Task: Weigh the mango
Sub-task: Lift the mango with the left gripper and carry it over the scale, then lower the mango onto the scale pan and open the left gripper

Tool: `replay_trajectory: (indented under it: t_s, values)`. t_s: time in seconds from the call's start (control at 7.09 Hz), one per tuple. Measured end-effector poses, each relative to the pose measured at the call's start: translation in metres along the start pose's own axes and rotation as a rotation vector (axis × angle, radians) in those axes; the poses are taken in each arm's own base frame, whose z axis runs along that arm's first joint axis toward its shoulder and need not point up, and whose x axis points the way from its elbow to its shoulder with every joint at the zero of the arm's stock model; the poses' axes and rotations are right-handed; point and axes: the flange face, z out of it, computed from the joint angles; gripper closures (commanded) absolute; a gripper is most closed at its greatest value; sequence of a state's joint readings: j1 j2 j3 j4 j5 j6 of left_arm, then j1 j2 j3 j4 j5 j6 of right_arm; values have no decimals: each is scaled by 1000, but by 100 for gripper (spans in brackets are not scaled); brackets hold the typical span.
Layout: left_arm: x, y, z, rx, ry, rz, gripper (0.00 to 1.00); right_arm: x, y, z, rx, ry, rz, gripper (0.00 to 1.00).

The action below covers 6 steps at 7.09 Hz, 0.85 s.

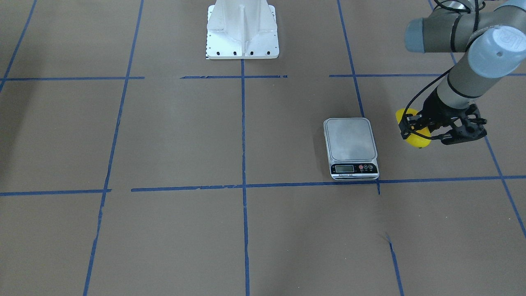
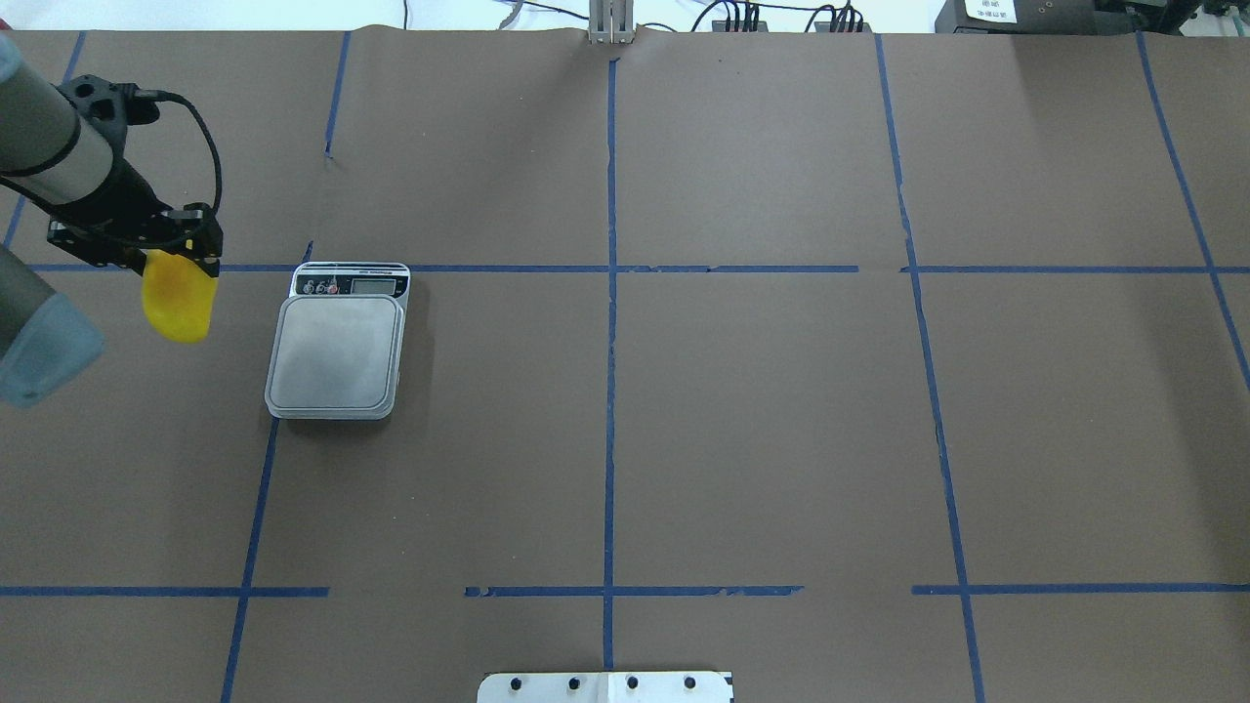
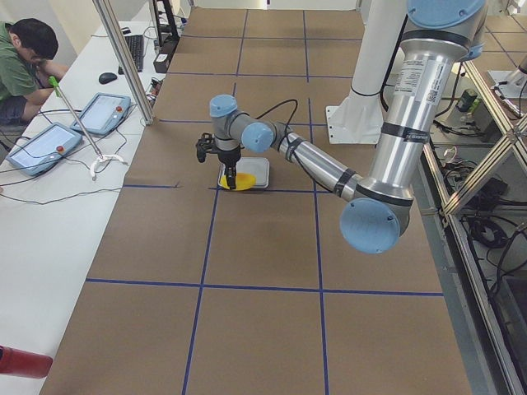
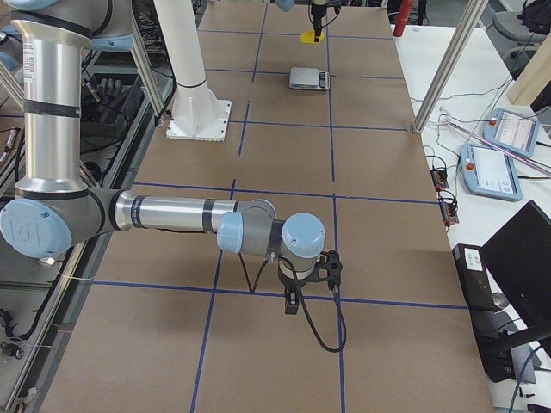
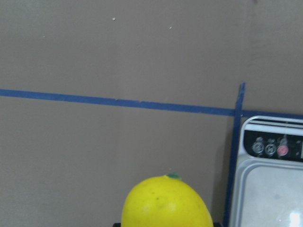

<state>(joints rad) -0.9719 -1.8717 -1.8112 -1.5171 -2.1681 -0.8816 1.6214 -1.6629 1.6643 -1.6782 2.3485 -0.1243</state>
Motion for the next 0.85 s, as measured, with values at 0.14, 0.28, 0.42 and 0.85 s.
replay_trajectory:
  t_s: [0.14, 0.28, 0.42, 0.85]
  values:
    - [28, 8, 12, -19, 7, -11, 100, 0, 0, 0, 0, 0, 0, 0]
    - [52, 15, 24, -36, 13, -14, 100, 0, 0, 0, 0, 0, 0, 0]
    - [68, 18, 36, -44, 22, -3, 100, 0, 1, 0, 0, 0, 0, 0]
    - [82, 15, 59, -45, 43, 26, 97, 0, 0, 0, 0, 0, 0, 0]
